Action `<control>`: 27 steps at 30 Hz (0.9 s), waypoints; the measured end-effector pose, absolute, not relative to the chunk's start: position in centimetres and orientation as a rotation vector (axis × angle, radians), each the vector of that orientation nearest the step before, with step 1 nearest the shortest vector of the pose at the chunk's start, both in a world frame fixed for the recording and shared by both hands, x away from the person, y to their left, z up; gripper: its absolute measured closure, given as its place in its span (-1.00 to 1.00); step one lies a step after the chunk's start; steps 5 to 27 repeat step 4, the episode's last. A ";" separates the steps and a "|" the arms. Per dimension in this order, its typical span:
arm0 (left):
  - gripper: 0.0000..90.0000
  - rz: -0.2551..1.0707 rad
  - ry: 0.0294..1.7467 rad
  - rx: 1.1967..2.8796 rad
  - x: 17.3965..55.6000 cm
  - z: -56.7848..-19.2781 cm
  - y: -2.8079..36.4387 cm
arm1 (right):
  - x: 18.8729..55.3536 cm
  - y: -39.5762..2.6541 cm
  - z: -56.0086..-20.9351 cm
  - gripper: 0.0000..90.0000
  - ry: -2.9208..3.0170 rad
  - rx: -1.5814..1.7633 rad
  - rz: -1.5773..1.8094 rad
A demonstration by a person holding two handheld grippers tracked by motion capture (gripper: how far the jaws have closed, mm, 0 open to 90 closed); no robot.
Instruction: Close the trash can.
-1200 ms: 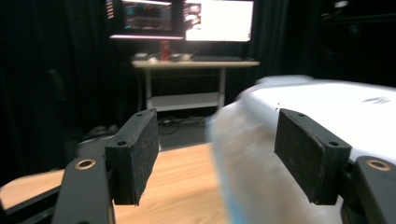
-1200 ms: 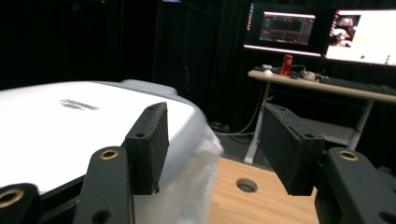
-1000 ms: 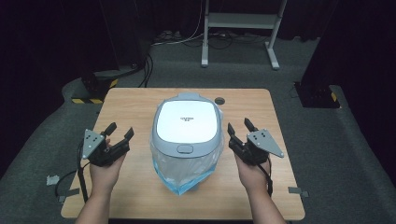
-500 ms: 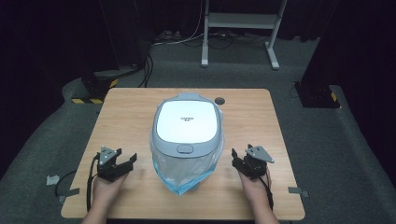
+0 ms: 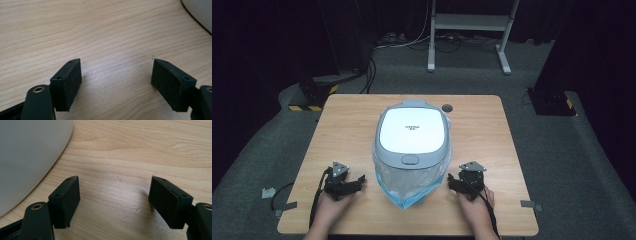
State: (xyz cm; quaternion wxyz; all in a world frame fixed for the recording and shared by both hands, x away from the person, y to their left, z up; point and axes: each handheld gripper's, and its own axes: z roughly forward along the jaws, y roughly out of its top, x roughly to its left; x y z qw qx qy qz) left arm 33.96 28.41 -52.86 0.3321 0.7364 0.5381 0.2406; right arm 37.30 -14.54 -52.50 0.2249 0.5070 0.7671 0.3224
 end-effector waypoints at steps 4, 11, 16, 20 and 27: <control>-0.46 0.626 1.399 1.929 33.9 -52.9 28.4 | 37.3 -14.6 -52.5 -0.49 2.114 1.401 0.886; -0.46 0.626 1.399 1.929 33.9 -52.9 28.4 | 37.3 -14.6 -52.5 -0.49 2.114 1.401 0.886; -0.46 0.626 1.399 1.929 33.9 -52.9 28.4 | 37.3 -14.6 -52.5 -0.49 2.114 1.401 0.886; -0.46 0.626 1.399 1.929 33.9 -52.9 28.4 | 37.3 -14.6 -52.5 -0.49 2.114 1.401 0.886; -0.46 0.626 1.399 1.929 33.9 -52.9 28.4 | 37.3 -14.6 -52.5 -0.49 2.114 1.401 0.886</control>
